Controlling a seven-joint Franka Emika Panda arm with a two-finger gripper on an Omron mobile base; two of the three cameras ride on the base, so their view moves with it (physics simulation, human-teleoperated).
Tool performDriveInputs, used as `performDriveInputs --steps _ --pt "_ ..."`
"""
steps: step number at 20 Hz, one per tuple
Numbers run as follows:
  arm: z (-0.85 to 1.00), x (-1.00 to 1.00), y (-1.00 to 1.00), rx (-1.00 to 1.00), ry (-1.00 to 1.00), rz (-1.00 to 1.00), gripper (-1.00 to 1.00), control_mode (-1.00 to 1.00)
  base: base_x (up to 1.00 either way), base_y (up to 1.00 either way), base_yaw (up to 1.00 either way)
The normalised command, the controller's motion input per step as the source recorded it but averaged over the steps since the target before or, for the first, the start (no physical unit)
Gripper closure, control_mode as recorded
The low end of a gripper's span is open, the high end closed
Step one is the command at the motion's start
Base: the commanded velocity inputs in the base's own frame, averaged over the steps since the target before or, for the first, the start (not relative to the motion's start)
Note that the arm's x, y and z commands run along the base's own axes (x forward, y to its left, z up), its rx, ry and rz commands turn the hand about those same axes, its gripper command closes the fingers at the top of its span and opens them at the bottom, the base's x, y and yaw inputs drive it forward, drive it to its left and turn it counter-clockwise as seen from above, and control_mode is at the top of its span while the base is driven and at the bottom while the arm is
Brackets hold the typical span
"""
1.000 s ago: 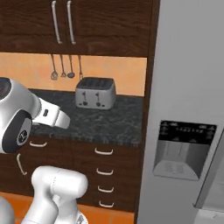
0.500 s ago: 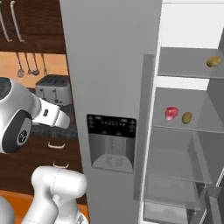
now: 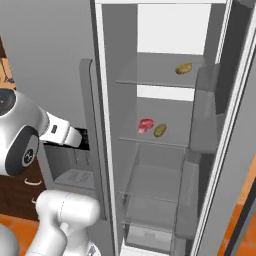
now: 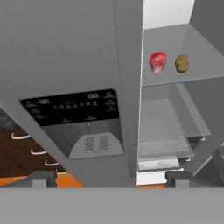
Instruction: Place one potato and one steak in each tupperware on the nearby counter, to pack two identical lunches.
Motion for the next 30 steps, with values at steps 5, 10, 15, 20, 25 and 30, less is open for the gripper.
performDriveInputs --steps 5,10,15,20,25,30 --pt "0.0 0.0 0.0 0.0 0.0 0.0 -1.0 1.0 0.08 -0.41 0.0" --pt "0.0 0.0 0.0 0.0 0.0 0.0 -1.0 1.0 0.23 -0.5 0.0" --pt "0.0 0.0 0.0 0.0 0.0 0.0 -1.0 1.0 0.24 -0.4 0.0" --pt "-0.08 0.33 -0.58 0.01 0.0 -0.01 -1.0 -1.0 0.07 -0.08 0.0" --pt "0.33 0.94 -0.71 0.01 -0.07 -0.03 -1.0 -1.0 0.0 0.0 0.0" --pt "0.69 1.0 -0.49 0.0 -0.17 -0.17 -1.0 -1.0 0.0 0.0 0.0"
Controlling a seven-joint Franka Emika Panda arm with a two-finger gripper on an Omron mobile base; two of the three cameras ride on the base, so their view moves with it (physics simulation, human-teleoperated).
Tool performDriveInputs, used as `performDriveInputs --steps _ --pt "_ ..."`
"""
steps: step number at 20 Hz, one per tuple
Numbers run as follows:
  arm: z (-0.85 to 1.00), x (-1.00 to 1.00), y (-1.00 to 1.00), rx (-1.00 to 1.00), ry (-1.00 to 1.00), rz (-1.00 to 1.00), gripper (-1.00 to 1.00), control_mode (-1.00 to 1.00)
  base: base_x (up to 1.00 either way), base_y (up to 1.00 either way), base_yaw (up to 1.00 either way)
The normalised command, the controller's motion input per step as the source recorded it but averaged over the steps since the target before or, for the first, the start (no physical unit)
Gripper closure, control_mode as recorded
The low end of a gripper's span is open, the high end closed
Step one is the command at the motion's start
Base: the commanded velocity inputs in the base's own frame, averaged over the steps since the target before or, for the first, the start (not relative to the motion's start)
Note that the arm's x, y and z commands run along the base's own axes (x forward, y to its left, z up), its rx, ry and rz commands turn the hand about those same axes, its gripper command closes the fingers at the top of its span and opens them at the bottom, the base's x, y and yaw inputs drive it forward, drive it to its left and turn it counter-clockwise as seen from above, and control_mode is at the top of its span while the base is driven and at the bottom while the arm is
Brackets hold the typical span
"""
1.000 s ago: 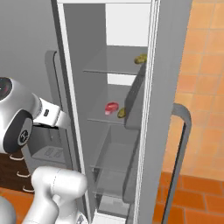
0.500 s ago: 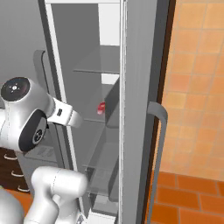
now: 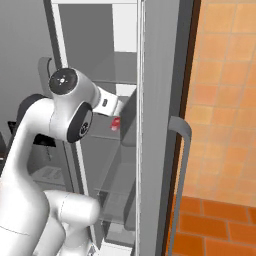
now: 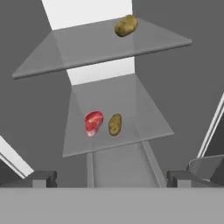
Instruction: Place one potato and one steak in each tupperware on the nearby counter, to pack two identical lunches.
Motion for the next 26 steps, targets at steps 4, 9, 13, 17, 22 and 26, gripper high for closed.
performDriveInputs --steps 4,9,13,17,22,26 --pt "0.62 0.96 -0.07 -0.02 -0.13 -0.09 -1.0 -1.0 0.0 0.0 0.0" --pt "0.19 0.79 -0.24 0.0 -0.01 0.0 -1.0 -1.0 0.0 0.0 0.0" --pt "0.21 0.67 -0.33 0.0 -0.02 0.05 -1.0 -1.0 0.0 0.0 0.0" --pt "0.07 0.68 -0.26 -0.01 -0.02 0.02 -1.0 -1.0 0.0 0.0 0.0" --pt "0.0 0.65 -0.28 -0.05 0.0 0.0 -1.0 -1.0 0.0 0.0 0.0" --pt "0.0 0.77 -0.12 -0.03 0.0 0.0 -1.0 -1.0 0.0 0.0 0.0"
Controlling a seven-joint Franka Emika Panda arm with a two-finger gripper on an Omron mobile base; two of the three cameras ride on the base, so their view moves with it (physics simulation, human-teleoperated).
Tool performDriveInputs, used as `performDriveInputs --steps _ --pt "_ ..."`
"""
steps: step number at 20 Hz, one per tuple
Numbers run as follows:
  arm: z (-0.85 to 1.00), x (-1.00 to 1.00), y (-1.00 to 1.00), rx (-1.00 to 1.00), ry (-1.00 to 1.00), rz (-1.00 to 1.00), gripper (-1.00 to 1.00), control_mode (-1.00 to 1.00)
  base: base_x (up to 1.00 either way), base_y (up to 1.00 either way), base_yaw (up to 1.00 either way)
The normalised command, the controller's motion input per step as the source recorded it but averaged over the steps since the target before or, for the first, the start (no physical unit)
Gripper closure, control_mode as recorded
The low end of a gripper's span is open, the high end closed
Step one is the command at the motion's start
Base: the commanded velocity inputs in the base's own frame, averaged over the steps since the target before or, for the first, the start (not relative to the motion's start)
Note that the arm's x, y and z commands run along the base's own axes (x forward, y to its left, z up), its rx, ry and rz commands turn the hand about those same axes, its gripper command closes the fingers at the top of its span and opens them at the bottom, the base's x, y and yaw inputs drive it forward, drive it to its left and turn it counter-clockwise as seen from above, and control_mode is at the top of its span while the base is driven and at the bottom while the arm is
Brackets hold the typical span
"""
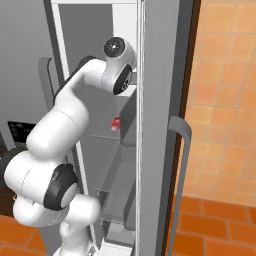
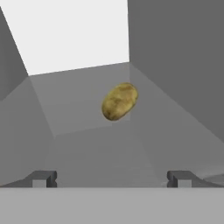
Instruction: Place one potato and one steak in each tupperware on the nearby counter, to pack two identical lunches.
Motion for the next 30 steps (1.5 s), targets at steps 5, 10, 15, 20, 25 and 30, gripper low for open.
performDriveInputs --steps 5,10,15,20,25,30 --pt "0.0 0.61 -0.12 0.0 0.0 0.0 -1.0 -1.0 0.0 0.0 0.0" --pt "0.0 0.51 -0.19 0.0 0.0 0.0 -1.0 -1.0 0.0 0.0 0.0" --pt "-0.03 0.57 -0.21 0.0 0.0 0.0 -1.0 -1.0 0.0 0.0 0.0" --pt "-0.13 0.47 -0.18 0.0 0.0 0.0 -1.0 -1.0 0.0 0.0 0.0" --pt "-0.66 0.53 0.05 0.0 0.12 0.0 -1.0 -1.0 0.0 0.0 0.0" --pt "-0.54 0.71 0.03 0.0 0.09 0.0 1.0 -1.0 0.0 0.0 0.0"
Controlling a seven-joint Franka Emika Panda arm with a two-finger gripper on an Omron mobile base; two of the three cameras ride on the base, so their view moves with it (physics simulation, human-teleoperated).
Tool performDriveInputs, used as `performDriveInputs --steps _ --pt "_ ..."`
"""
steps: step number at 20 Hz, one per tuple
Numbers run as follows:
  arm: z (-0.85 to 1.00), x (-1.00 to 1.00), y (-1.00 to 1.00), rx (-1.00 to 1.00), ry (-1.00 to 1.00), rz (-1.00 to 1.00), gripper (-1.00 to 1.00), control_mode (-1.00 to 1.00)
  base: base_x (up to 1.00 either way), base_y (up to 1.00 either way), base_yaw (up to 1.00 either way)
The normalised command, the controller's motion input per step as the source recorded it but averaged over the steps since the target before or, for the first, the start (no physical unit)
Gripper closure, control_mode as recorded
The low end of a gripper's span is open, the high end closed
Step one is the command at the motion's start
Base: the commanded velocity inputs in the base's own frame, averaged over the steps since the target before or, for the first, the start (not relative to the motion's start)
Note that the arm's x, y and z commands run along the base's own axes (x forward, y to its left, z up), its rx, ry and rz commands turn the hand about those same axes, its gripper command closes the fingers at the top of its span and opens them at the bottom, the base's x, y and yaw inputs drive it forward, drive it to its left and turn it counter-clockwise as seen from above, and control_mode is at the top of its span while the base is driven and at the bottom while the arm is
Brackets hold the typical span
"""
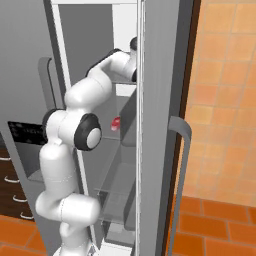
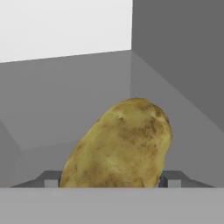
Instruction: Place one potato and one steak in each tupperware on the nearby counter, to pack two identical lunches.
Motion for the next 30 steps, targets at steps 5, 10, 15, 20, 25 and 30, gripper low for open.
performDriveInputs --steps 5,10,15,20,25,30 --pt "-0.44 0.07 0.0 -0.01 -0.04 0.03 1.0 -1.0 0.0 0.0 0.0" --pt "-0.03 -0.79 0.01 0.0 -0.09 0.08 1.0 -1.0 0.0 0.0 0.0" --pt "0.09 -1.0 0.43 -0.01 -0.07 0.08 1.0 -1.0 0.0 0.0 0.0" --pt "0.14 -1.0 0.79 0.0 -0.1 0.03 1.0 -1.0 0.0 0.0 0.0" --pt "0.0 -1.0 0.63 -0.04 -0.01 0.01 1.0 -1.0 0.0 0.0 0.0" --pt "0.0 -1.0 0.17 -0.09 0.16 0.04 1.0 -1.0 0.0 0.0 0.0"
